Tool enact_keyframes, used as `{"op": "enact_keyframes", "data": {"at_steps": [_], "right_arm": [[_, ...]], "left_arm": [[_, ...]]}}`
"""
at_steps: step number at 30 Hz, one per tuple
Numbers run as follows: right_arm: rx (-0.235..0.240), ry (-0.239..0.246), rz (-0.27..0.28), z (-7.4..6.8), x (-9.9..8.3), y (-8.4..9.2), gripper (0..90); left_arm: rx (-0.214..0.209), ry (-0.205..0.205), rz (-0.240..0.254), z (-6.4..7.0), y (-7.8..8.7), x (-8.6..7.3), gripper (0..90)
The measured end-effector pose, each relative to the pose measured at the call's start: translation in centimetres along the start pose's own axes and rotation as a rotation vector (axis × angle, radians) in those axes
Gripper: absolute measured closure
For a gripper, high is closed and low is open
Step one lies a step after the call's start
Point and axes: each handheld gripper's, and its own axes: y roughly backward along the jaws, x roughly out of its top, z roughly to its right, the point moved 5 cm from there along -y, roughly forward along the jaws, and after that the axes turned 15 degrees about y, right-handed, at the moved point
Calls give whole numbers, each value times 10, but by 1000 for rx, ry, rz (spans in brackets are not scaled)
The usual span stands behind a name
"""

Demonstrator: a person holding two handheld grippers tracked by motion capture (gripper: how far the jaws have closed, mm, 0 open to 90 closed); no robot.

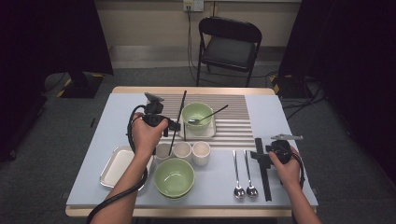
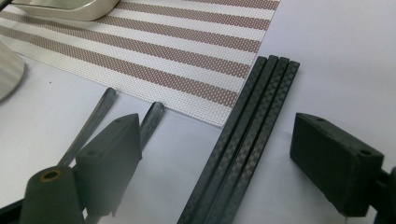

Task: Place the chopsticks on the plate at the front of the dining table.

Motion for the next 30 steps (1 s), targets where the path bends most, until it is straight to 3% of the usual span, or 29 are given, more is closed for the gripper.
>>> {"op": "enact_keyframes", "data": {"at_steps": [10, 23, 30], "right_arm": [[-33, 59, 23, -4, -4, -1, 158], [-17, 36, 37, -2, -5, 0, 160], [-39, 63, 21, -4, -5, -2, 160]], "left_arm": [[11, 8, 5, -5, -3, 4, 861], [8, 48, 6, -13, -16, 11, 861], [9, 56, 18, -13, -14, 17, 860]]}}
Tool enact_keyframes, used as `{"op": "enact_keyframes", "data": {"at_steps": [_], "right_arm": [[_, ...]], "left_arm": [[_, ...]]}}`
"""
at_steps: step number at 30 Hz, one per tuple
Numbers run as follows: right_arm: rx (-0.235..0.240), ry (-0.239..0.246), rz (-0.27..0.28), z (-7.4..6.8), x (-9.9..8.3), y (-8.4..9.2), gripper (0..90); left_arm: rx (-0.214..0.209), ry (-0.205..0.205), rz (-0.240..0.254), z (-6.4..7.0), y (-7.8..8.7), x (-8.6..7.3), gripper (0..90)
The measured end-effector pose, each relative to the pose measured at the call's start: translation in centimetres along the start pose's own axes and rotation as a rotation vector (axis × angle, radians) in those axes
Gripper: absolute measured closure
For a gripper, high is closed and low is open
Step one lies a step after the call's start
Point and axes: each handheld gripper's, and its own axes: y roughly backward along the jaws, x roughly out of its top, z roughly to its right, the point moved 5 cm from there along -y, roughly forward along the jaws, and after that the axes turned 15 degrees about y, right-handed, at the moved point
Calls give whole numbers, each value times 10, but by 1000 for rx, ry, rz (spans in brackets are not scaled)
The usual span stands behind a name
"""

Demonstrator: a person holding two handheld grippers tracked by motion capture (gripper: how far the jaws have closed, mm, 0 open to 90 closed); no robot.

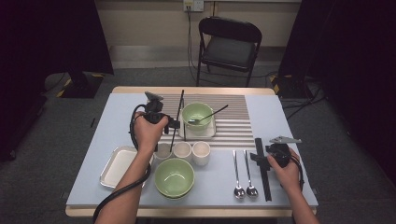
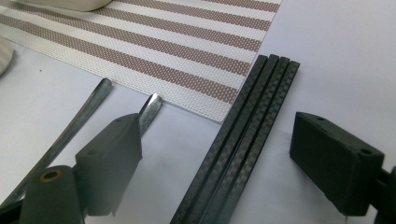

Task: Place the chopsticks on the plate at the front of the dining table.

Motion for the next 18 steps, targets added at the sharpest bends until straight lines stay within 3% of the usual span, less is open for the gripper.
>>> {"op": "enact_keyframes", "data": {"at_steps": [18], "right_arm": [[-55, 80, -54, -7, 1, -3, 155]], "left_arm": [[-2, 23, 26, -1, 2, 14, 861]]}}
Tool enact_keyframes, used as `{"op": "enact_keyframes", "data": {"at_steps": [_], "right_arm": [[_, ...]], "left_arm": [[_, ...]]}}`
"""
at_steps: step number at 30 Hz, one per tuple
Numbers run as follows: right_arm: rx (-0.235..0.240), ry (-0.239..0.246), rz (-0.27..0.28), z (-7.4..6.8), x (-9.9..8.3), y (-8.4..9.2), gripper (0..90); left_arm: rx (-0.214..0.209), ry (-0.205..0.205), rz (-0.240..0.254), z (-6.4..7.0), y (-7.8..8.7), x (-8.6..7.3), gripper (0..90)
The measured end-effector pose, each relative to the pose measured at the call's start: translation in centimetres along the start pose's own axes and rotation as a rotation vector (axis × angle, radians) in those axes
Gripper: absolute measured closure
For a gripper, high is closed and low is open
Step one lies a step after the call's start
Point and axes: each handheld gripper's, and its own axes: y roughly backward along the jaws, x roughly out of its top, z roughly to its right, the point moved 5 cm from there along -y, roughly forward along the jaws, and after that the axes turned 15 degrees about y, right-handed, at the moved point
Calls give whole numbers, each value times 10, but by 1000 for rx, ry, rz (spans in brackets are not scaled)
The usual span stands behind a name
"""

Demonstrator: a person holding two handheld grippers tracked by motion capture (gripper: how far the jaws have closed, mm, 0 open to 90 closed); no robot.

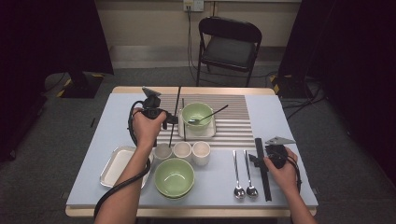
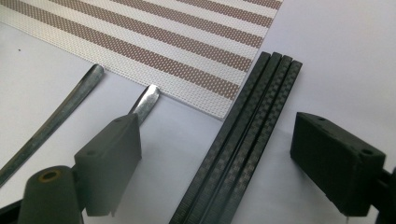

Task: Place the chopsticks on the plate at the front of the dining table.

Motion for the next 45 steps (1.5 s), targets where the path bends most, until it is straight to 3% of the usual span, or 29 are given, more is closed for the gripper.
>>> {"op": "enact_keyframes", "data": {"at_steps": [26, 38, 45], "right_arm": [[-8, 9, -2, -1, 0, 0, 154], [-9, 9, -2, -1, 0, 0, 154], [-9, 9, -1, -1, 0, 0, 154]], "left_arm": [[0, 30, 16, -3, -3, 16, 861], [7, 59, 30, -9, -8, 22, 861], [15, 55, 23, -12, -9, 26, 861]]}}
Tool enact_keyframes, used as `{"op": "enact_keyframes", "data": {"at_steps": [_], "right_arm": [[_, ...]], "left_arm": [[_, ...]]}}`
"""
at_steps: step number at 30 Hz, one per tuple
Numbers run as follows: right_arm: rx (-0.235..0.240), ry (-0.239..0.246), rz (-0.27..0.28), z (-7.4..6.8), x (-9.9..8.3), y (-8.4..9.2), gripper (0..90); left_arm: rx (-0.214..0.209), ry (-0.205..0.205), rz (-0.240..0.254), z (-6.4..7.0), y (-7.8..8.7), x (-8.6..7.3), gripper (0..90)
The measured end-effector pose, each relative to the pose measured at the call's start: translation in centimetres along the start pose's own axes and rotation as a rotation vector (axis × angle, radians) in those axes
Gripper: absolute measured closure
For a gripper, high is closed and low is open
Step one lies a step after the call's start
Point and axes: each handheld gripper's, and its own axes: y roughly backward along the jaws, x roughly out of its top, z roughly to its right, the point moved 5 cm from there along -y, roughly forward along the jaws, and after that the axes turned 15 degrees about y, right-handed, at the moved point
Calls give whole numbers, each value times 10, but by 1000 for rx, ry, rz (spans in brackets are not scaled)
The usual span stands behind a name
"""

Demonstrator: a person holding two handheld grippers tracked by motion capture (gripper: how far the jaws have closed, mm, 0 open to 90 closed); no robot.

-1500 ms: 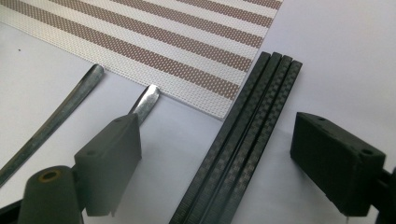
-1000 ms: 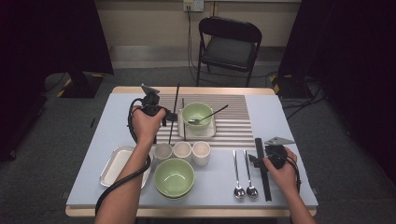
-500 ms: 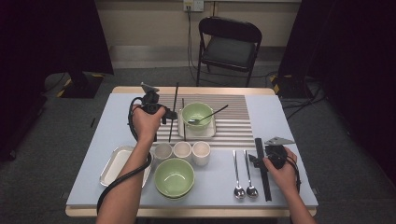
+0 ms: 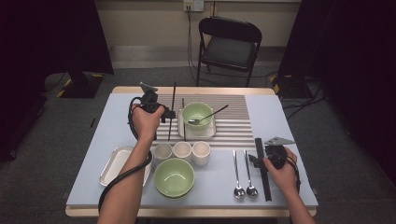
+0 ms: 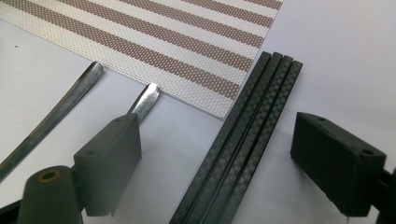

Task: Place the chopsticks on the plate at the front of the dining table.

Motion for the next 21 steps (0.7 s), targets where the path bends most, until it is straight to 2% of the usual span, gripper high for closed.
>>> {"op": "enact_keyframes", "data": {"at_steps": [8, 11, 13, 14, 21], "right_arm": [[-1, 0, 0, 0, 0, 0, 154], [0, -1, -1, 0, 0, 0, 154], [1, -2, -1, 0, 0, 0, 154], [0, -2, 0, 0, 0, 0, 154], [1, 0, -1, 0, 0, 0, 154]], "left_arm": [[3, 8, 12, 3, -5, 3, 861], [6, 0, 10, 2, -7, 4, 861], [-2, 11, 14, 3, -10, 4, 861], [1, -1, 2, 2, -11, 4, 861], [3, 4, 11, 2, -16, 6, 861]]}}
